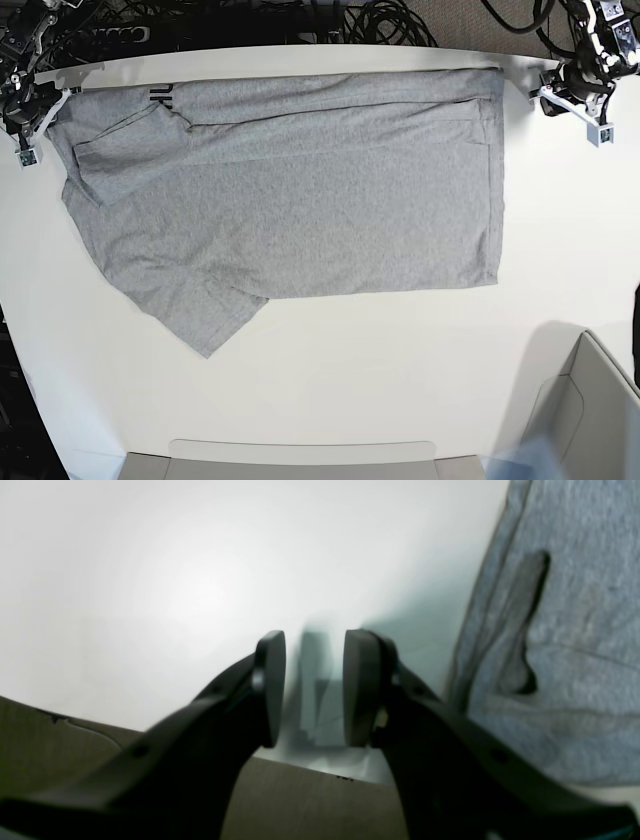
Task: Fold the T-shirt properly
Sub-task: 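Pull both grippers further, laying the shirt flat, then release, then move both grippers down to the shirt's hem corners and grasp them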
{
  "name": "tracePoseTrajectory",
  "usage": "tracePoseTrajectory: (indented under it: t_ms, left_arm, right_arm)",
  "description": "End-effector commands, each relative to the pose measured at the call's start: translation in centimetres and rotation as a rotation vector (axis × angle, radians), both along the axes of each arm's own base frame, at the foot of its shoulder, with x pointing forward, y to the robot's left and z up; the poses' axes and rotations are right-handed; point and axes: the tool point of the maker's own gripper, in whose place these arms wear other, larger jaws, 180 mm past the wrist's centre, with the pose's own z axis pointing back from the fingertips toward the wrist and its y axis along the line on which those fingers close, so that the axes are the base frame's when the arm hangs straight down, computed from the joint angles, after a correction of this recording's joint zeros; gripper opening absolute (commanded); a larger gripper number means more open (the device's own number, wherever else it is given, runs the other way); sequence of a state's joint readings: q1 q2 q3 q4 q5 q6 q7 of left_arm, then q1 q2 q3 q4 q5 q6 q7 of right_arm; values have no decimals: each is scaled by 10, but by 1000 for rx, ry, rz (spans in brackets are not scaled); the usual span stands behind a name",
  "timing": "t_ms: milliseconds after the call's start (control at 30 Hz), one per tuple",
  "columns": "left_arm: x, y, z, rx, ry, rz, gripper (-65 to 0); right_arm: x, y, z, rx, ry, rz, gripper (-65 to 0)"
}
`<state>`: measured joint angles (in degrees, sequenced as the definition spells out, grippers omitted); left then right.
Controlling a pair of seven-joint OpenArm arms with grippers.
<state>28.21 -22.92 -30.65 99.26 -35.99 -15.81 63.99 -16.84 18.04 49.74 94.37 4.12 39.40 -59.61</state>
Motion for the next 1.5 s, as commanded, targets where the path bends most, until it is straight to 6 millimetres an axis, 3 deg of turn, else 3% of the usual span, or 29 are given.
tracePoseTrajectory:
  t_ms: [0,300,567,767,833,900,1000,1100,1200,1300,1467]
  left_arm:
    - [12,6,11,21,-38,-7,-454]
    - [21,13,18,49,-47,-33,-454]
    - [28,25,29,89,-57,-57,-454]
    - [41,27,36,95,-93,-52,-455]
    - [50,27,42,99,-123,-55,-456]
    - [71,20,59,109,-197,-73,-456]
    - [111,2,93,117,-335,-117,-456]
    - [152,-30,112,78,-440,-179,-456]
    - [188,-69,109,16,-456,-275,-456]
    - [215,-95,89,-48,-409,-329,-456]
    - [242,-94,44,-151,-330,-234,-457]
  right_arm:
    - [4,-8,12,-38,-13,17,-522]
    - [-19,-11,8,-57,63,8,-501]
    - [-20,-13,37,-113,-11,-49,-469]
    - [-19,-15,75,-177,-137,-112,-469]
    - [-5,-13,91,-196,-203,-111,-469]
    - [14,-9,105,-203,-268,-101,-469]
    - [63,3,129,-193,-387,-43,-469]
    - [118,33,147,-159,-472,71,-469]
    - [159,59,133,-115,-428,172,-469]
    - [191,78,104,-68,-340,234,-469]
    - [221,125,44,129,-286,321,-469]
